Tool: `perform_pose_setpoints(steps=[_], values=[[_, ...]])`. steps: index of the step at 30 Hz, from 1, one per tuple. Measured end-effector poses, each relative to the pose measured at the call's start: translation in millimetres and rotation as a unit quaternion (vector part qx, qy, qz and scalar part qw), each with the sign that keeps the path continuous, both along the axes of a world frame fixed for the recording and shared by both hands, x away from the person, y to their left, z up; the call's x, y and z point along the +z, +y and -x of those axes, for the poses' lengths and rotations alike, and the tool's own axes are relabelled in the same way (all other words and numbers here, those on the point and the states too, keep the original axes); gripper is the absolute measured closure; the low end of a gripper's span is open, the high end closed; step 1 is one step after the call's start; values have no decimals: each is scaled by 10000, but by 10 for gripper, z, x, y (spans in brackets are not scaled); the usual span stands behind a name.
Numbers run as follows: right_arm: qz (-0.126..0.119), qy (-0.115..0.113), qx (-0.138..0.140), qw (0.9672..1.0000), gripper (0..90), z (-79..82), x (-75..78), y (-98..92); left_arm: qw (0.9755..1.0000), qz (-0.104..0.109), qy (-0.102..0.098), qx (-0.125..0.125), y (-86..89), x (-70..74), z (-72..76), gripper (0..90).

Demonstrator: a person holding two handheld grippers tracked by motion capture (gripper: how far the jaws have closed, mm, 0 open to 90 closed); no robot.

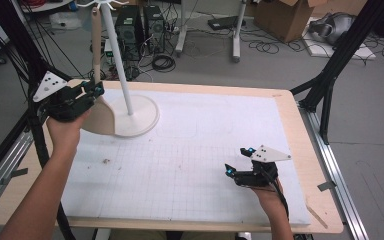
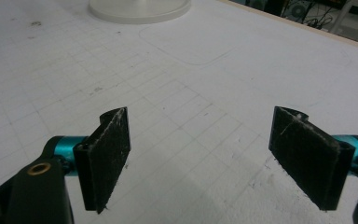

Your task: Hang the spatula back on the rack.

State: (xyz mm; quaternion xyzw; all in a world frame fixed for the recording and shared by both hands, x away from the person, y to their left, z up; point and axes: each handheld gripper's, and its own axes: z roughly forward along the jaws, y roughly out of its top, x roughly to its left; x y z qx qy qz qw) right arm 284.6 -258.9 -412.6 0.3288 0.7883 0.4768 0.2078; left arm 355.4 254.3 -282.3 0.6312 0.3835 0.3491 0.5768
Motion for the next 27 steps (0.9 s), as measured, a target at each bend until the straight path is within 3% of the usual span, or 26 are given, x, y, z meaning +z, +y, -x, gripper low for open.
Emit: perform_pose_setpoints(steps=[1, 2, 5, 6, 10, 13, 14, 18, 21, 25, 27], values=[[0, 0, 0, 10000, 196, 0, 0, 0, 10000, 27, 33, -4, 4, -14, -3, 682], [3, 3, 7, 10000, 196, 0, 1, 8, 9999, 116, 67, 22, 16, -36, -1, 570], [9, 3, 22, 10000, 197, -1, 0, 20, 9995, 278, 115, -37, 57, -114, 5, 508], [30, -10, 45, 10000, 197, -7, -2, 28, 9989, 334, 172, -280, 87, -194, 24, 489], [19, -13, 35, 10000, 196, -6, 2, 30, 9975, 448, 121, -527, 114, -323, 87, 421], [-40, -28, -24, 10000, 196, 0, 5, 31, 9948, 752, 224, -655, 150, -478, 179, 257], [-99, -16, -34, 9999, 196, 2, 5, 32, 9948, 752, 224, -655, 150, -478, 179, 224], [-139, -48, -75, 9999, 196, 8, 11, 24, 9939, 819, 317, -666, 136, -649, 308, 177], [-108, -81, -148, 9998, 196, 20, 6, 10, 9911, 831, 149, -1031, 119, -827, 447, 181], [-119, -90, -256, 9996, 196, 42, -7, -20, 9902, 663, 47, -1230, 84, -924, 522, 187], [-130, -127, -333, 9993, 196, 61, -17, -39, 9875, 728, -83, -1393, 66, -997, 576, 187]])
